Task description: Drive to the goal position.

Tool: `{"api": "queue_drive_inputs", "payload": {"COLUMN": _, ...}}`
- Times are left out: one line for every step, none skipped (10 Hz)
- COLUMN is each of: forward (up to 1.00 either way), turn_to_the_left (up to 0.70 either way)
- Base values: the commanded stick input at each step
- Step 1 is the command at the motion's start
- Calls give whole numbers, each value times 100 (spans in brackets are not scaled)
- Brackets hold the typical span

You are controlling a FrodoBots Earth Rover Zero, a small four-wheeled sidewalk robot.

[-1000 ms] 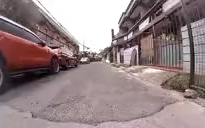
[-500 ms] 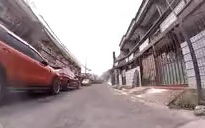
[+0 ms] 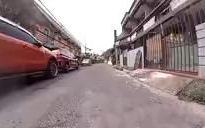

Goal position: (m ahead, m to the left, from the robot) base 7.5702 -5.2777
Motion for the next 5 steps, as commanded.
{"api": "queue_drive_inputs", "payload": {"forward": 50, "turn_to_the_left": 5}}
{"api": "queue_drive_inputs", "payload": {"forward": 50, "turn_to_the_left": 5}}
{"api": "queue_drive_inputs", "payload": {"forward": 50, "turn_to_the_left": 5}}
{"api": "queue_drive_inputs", "payload": {"forward": 50, "turn_to_the_left": 5}}
{"api": "queue_drive_inputs", "payload": {"forward": 50, "turn_to_the_left": 5}}
